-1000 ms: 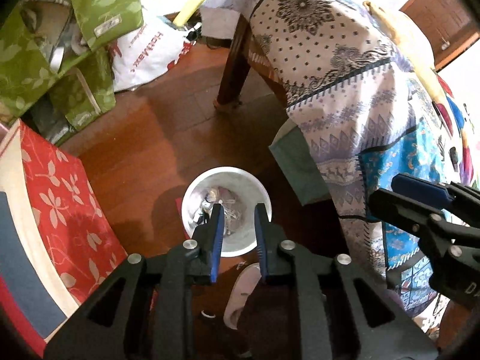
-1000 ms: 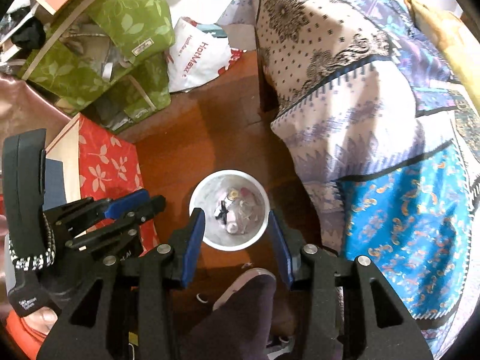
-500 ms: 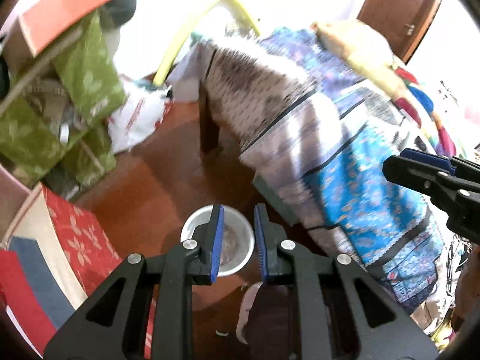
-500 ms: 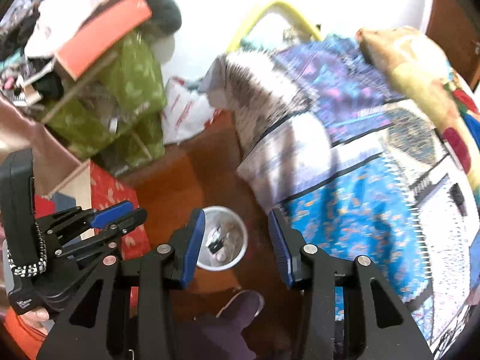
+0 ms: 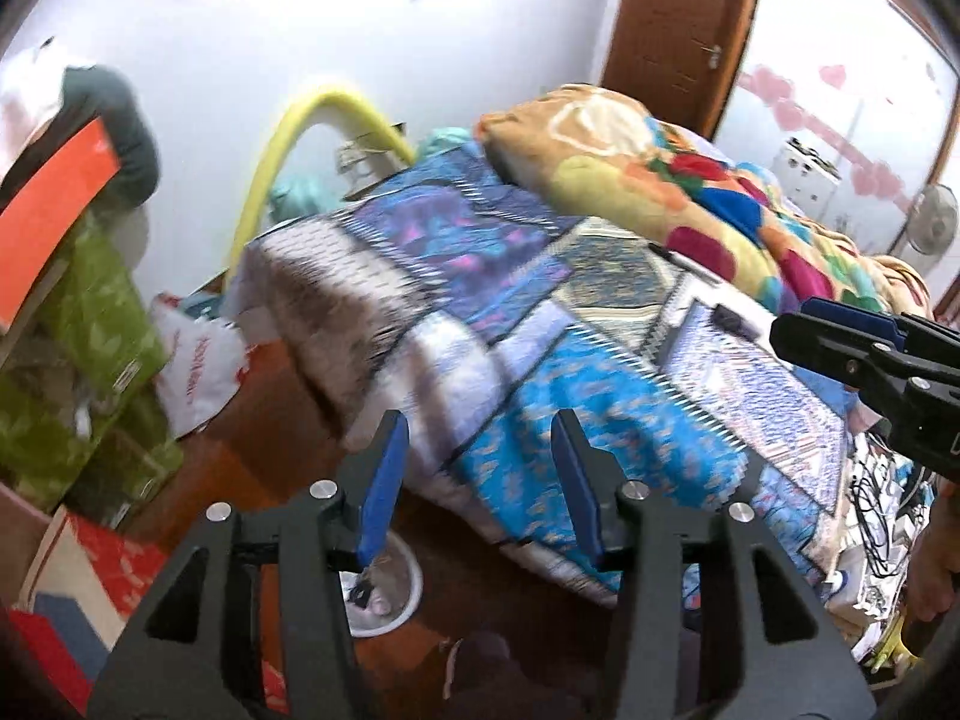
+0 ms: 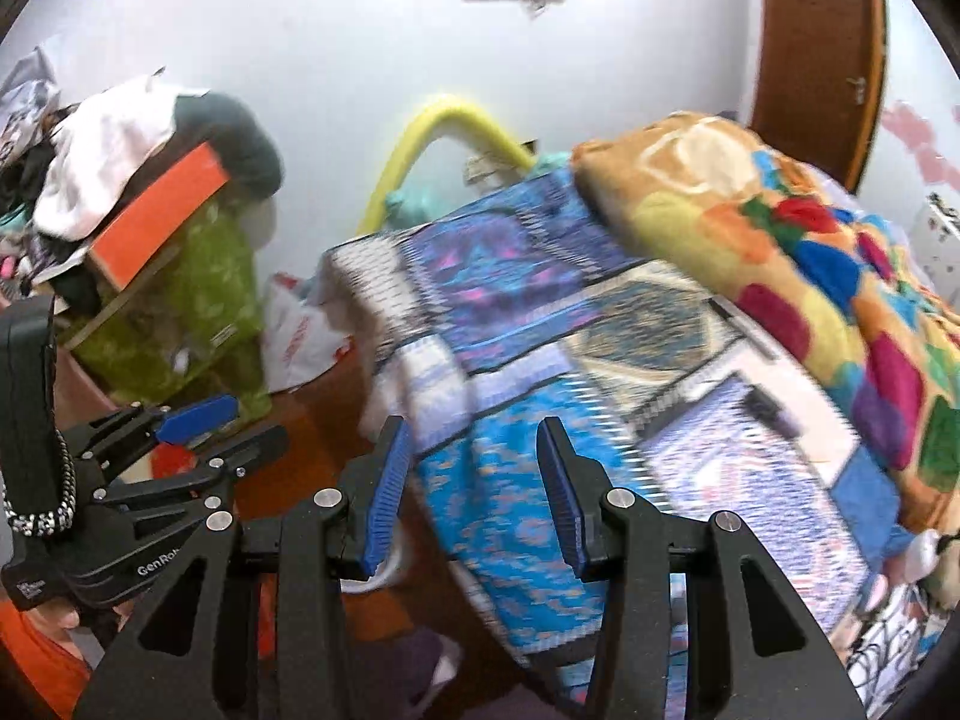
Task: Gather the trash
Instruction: 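Move both open grippers back over the remaining items on the bed, then grasp the black Sharpie with the left gripper while the right grasps the purple-capped tube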
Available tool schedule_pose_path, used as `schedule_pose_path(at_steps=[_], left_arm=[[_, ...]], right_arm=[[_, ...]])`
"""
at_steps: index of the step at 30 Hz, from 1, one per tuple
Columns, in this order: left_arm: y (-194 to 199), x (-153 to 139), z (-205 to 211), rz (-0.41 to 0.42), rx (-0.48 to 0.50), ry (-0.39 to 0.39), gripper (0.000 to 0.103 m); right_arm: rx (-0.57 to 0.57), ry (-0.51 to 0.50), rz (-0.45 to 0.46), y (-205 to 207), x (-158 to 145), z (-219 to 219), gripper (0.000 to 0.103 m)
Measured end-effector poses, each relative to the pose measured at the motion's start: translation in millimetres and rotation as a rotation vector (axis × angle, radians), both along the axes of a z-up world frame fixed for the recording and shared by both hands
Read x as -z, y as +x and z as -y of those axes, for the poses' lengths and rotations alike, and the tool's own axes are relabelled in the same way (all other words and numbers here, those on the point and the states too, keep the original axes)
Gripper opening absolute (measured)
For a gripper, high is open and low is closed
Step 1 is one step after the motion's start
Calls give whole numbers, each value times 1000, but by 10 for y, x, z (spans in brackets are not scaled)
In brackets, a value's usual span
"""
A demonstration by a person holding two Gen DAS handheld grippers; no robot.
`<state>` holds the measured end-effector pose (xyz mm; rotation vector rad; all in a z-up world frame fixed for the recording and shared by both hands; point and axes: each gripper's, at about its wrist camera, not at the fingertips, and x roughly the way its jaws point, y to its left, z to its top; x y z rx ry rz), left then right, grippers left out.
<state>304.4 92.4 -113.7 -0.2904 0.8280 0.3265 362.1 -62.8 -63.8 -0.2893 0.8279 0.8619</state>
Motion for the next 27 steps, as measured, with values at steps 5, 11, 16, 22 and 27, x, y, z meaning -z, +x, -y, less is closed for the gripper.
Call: schedule_pose_path(at_steps=[5, 11, 16, 22, 27], left_arm=[[414, -48, 325, 7, 91, 0, 49], [983, 23, 694, -2, 192, 4, 51], [1439, 175, 901, -9, 250, -20, 52], [1932, 431, 1081, -22, 303, -37, 52], [2311, 727, 1176, -58, 341, -44, 52]], right_arm=[[75, -9, 49, 284, -68, 383, 43], [163, -25, 64, 632, 14, 740, 44], [235, -32, 26, 1037, 226, 999, 44], [279, -65, -7, 1564, 574, 1185, 44], [243, -114, -17, 1923, 907, 1188, 44]])
